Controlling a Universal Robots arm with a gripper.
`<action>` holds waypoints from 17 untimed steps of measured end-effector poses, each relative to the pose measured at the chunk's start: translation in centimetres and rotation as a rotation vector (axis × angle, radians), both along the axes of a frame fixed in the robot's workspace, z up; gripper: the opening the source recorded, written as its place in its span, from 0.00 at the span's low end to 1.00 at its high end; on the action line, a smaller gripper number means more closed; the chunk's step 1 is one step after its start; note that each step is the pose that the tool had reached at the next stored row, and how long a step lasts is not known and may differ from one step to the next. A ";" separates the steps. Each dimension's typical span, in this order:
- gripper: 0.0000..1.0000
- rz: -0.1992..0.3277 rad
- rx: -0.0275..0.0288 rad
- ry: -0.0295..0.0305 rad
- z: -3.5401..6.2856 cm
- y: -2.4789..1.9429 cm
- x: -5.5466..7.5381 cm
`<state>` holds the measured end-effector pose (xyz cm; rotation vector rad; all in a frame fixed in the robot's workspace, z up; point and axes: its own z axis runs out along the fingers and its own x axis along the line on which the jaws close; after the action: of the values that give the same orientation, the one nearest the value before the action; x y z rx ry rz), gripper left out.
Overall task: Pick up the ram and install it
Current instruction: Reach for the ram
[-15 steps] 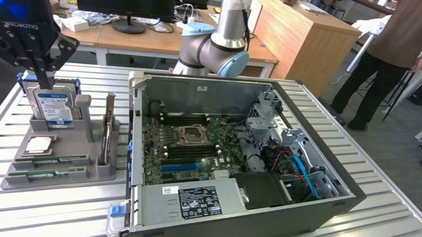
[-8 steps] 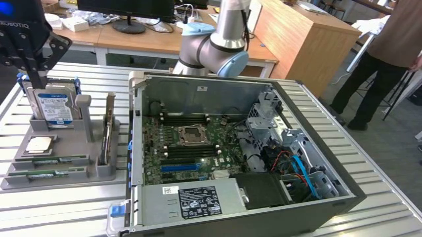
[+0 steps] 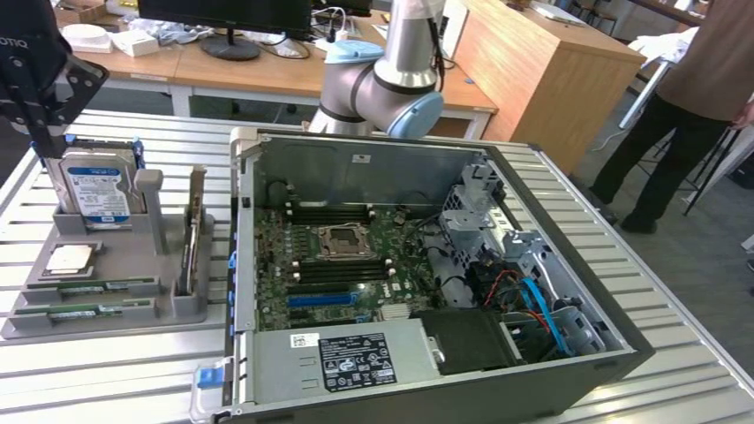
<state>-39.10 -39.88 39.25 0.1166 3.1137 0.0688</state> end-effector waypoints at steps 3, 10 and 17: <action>0.10 0.000 0.0000 -0.0001 0.00 0.00 -0.1; 0.10 0.000 0.0000 0.0000 0.00 -0.02 -0.2; 0.10 0.000 0.0001 -0.0001 0.00 -0.47 -0.2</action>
<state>-39.25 -40.36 39.24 0.1167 3.1136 0.0689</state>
